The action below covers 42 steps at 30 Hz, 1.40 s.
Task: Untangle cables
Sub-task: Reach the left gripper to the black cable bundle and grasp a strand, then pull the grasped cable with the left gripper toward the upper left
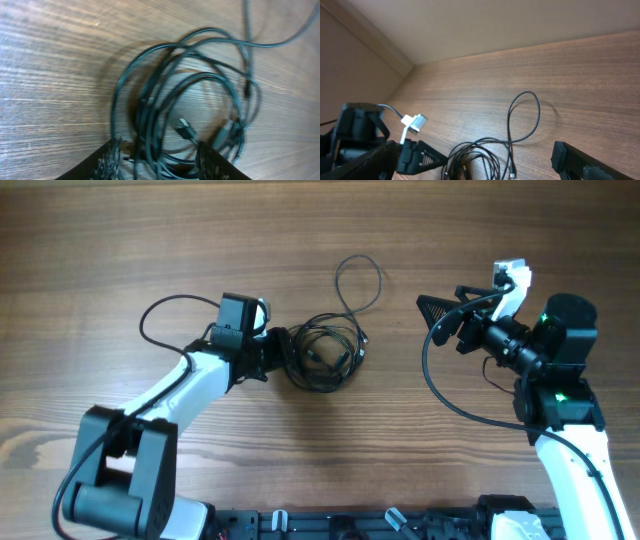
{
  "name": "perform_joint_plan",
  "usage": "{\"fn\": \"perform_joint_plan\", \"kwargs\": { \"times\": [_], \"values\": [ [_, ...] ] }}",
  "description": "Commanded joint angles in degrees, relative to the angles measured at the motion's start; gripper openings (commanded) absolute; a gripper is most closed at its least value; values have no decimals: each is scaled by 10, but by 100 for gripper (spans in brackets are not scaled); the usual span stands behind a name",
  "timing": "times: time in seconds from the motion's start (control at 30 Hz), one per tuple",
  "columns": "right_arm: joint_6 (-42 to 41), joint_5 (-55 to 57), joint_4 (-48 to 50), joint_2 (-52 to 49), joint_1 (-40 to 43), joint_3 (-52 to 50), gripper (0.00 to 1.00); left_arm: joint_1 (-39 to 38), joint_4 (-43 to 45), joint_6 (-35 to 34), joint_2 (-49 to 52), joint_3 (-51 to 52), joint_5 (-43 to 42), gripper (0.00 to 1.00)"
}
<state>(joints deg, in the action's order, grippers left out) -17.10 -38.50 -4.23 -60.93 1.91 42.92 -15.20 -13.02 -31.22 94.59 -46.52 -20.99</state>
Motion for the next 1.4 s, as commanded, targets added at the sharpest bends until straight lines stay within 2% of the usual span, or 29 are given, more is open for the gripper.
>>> {"fn": "perform_joint_plan", "kwargs": {
  "times": [0.0, 0.13, 0.2, 0.3, 0.33, 0.47, 0.7, 0.93, 1.17, 1.37],
  "values": [
    [-11, 8, 0, -3, -2, 12, 100, -17, 1, -12, 20, -7, 9, 49],
    [-17, 8, 0, -3, -2, 12, 100, -30, 10, -12, 20, -7, 12, 42],
    [-24, 8, 1, -3, -2, 12, 100, -31, 10, -12, 20, -7, 14, 27],
    [-24, 8, 0, -3, -2, 12, 100, -30, 11, -12, 20, -7, 24, 14],
    [-24, 8, 0, -3, -2, 12, 100, -30, 13, -12, 19, -8, 20, 4],
    [-24, 8, 1, -3, -2, 12, 100, -30, 32, -5, -9, -15, -53, 4],
    [-26, 15, 1, -3, -2, 12, 100, -30, 75, -6, -151, -77, -148, 4],
    [-26, 15, 3, -3, -2, 12, 100, -30, 177, -8, -275, -81, -148, 4],
    [-56, 30, 3, -3, -2, 12, 100, -30, 376, -8, -331, -81, -142, 4],
    [-56, 30, 3, -3, -2, 12, 100, -8, 491, -8, -335, -81, -50, 4]
  ]
}}
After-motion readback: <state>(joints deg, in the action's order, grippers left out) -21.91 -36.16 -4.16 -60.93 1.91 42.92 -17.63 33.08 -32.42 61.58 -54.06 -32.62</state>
